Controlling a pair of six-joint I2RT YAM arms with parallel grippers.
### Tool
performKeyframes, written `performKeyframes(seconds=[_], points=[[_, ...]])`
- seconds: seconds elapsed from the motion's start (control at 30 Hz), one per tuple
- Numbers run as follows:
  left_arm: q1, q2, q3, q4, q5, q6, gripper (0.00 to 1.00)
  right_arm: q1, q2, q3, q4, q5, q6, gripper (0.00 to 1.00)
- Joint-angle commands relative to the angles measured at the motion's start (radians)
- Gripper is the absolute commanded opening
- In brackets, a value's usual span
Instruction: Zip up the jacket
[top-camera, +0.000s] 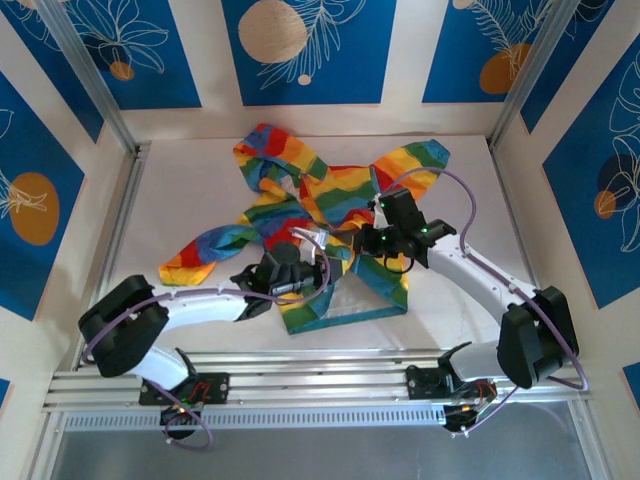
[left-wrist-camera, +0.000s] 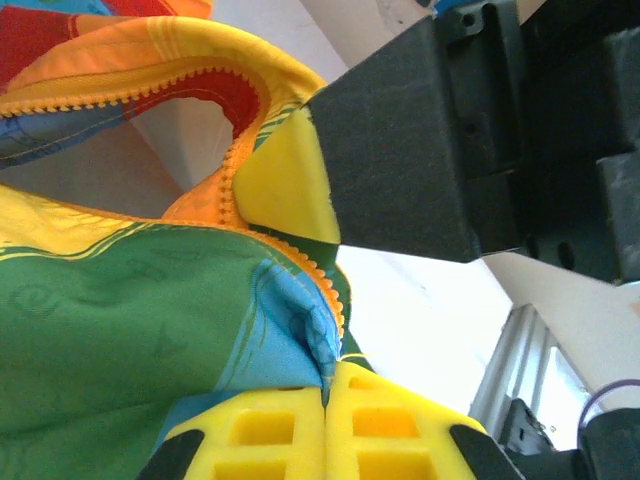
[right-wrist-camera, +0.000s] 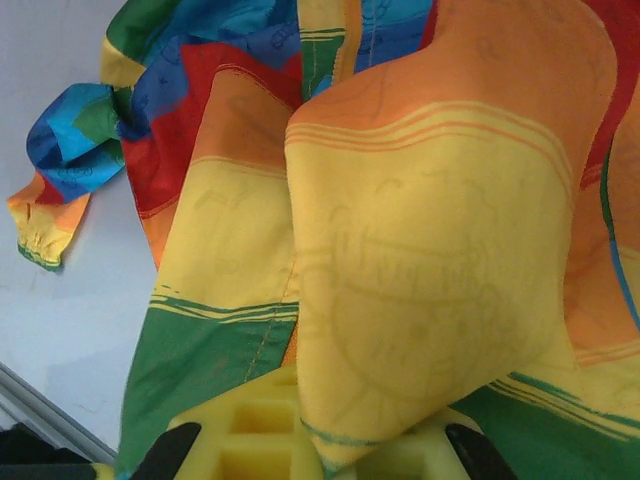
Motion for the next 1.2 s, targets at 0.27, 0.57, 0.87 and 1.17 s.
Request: performKeyframes(seconds=[0.27,0.57,0.87,1.17], points=[[-0.013,0.023,0.057,-0.293,-0.156,0.070,0.00,-0.001,-0.012,0.065,-0.075,0.010,0.018,0.00],[-0.003,-0.101,0.039,-0.362,-0.194,0.106,0.00,0.016,-0.051,0.062,-0.105,0.050,-0.095,0.00],[0.028,-0.122,0.055,-0.397,-0.186,0.092,0.00,0.165,0.055,0.249,-0.270,0.072,-0.362,0.00],[0.095,-0.115,-0.023,-0.379,-0.119,-0.036,0.00,0.125,0.320,0.340,-0.515,0.377,-0.250,0.00]])
